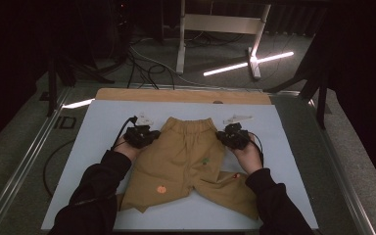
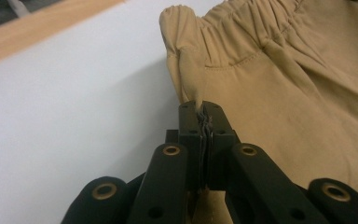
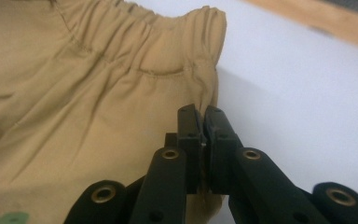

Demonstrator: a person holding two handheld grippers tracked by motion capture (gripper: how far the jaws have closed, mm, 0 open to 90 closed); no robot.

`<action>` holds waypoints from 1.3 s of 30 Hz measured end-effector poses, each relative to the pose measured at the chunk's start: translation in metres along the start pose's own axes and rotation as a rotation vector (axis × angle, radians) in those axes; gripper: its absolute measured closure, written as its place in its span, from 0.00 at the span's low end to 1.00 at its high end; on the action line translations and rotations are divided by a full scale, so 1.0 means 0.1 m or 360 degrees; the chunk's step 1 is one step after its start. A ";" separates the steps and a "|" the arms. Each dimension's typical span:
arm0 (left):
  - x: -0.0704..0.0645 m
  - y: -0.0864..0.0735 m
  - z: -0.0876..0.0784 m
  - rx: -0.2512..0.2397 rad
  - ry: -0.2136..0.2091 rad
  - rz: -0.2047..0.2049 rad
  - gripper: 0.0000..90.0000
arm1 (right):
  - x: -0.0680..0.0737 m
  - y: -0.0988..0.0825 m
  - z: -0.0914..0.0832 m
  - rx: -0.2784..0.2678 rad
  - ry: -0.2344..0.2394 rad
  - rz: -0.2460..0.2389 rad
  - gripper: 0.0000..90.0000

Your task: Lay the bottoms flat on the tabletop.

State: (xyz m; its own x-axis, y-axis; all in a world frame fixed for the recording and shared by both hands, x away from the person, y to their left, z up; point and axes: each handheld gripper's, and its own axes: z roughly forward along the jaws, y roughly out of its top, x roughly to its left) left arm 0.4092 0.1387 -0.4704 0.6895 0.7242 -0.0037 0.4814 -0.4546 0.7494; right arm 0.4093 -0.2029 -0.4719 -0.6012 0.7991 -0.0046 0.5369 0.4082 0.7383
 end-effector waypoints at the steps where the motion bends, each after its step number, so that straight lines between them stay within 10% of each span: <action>1: 0.03 0.03 0.00 -0.0012 0.0005 -0.0014 0.98 | -0.01 0.05 0.02 -0.0010 -0.0003 0.0007 0.96; 13: 0.35 0.29 0.21 -0.0021 0.0181 -0.0062 0.96 | -0.16 0.56 0.35 -0.0047 -0.0152 0.0066 0.91; 18: 0.36 0.29 0.27 0.0050 0.0175 -0.0064 0.42 | -0.22 0.57 0.45 -0.0055 -0.0146 0.0133 0.49; 24: 0.33 0.25 0.27 0.0039 0.0089 -0.0111 0.18 | -0.24 0.50 0.42 -0.0070 0.0007 0.0136 0.23; 39: 0.10 0.22 0.01 -0.0006 -0.0144 -0.0040 0.07 | 0.02 0.41 0.08 -0.0160 0.0171 -0.0007 0.20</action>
State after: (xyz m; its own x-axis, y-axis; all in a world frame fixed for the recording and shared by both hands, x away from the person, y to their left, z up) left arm 0.4271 0.1353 -0.4543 0.7234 0.6855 -0.0820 0.4972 -0.4348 0.7508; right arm 0.4347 -0.1811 -0.4471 -0.6663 0.7432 0.0604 0.4753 0.3609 0.8024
